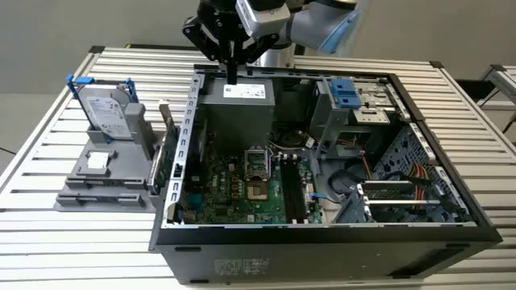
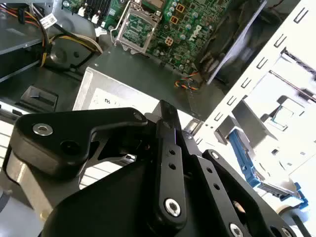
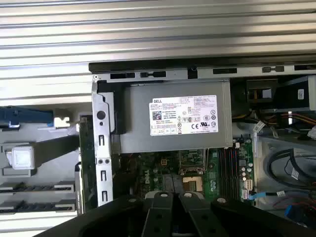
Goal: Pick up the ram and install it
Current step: 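Reach for the ram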
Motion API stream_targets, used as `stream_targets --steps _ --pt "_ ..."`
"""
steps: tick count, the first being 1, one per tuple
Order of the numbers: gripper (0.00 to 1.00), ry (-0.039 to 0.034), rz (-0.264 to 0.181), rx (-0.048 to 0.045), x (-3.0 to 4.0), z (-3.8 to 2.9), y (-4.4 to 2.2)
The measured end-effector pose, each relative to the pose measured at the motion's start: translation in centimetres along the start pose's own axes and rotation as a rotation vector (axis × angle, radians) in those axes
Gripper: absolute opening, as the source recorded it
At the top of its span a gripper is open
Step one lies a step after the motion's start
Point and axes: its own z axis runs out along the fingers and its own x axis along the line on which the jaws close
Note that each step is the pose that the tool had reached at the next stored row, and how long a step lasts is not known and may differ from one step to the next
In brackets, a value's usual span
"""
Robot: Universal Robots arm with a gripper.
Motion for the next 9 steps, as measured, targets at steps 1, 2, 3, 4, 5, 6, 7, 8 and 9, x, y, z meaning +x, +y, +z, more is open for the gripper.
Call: stream_targets --steps 1,2,3,4,5,6,7,8,9 --pt "0.00 0.0000 0.000 0.0000 0.00 0.00 0.00" --pt "0.00 0.0001 0.000 0.0001 0.00 0.00 0.00" --pt "0.00 0.0001 0.000 0.0000 0.00 0.00 0.00" --pt "0.00 0.0001 0.000 0.0000 0.00 0.00 0.00" --pt "0.00 0.0000 0.000 0.0001 0.00 0.00 0.00" --pt "0.00 0.0000 0.000 0.0001 0.01 0.00 0.00" --pt "0.00 0.0000 0.000 0.0001 0.03 0.00 0.00" --pt "0.00 0.0000 0.000 0.0001 0.08 0.00 0.00" --pt "0.00 0.0000 0.000 0.0000 0.13 -0.01 -0.01"
